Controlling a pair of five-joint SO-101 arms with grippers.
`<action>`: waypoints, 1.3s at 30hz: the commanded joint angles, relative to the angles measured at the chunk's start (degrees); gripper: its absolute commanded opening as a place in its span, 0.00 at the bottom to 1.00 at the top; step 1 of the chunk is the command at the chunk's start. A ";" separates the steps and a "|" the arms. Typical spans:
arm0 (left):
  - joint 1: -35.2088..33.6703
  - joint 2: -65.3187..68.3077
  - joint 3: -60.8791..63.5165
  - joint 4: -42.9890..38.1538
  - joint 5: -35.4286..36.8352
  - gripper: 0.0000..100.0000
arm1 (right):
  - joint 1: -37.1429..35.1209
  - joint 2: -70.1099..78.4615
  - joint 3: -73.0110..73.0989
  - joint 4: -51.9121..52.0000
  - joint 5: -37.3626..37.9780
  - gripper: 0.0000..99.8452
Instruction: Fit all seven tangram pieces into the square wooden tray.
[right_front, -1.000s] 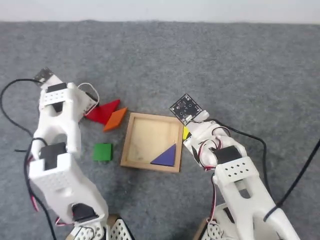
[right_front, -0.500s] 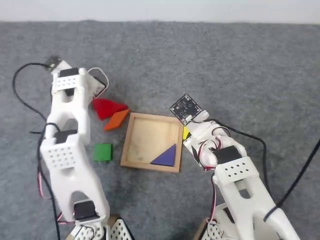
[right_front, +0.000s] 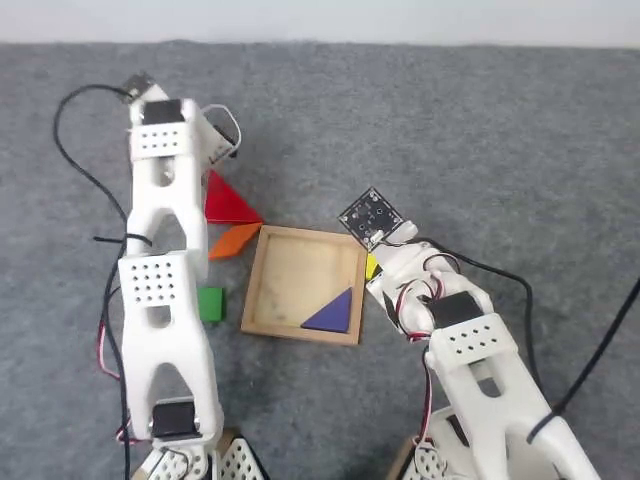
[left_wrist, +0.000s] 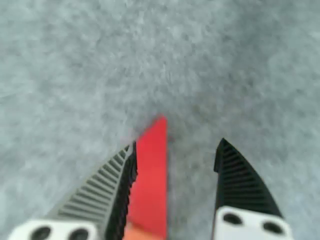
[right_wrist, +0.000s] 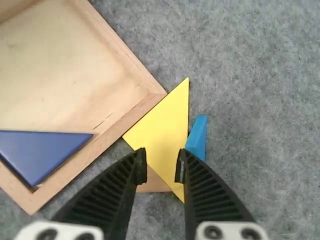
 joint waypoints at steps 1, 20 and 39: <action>-0.97 -0.09 -7.96 5.36 -2.46 0.25 | -0.40 -2.86 -3.34 0.66 0.88 0.10; -0.44 -20.84 40.40 -1.76 -7.30 0.25 | -0.31 -2.95 -3.34 0.66 0.88 0.10; -7.91 -20.13 35.82 3.16 -23.21 0.36 | -0.31 -3.03 -3.34 0.66 0.88 0.10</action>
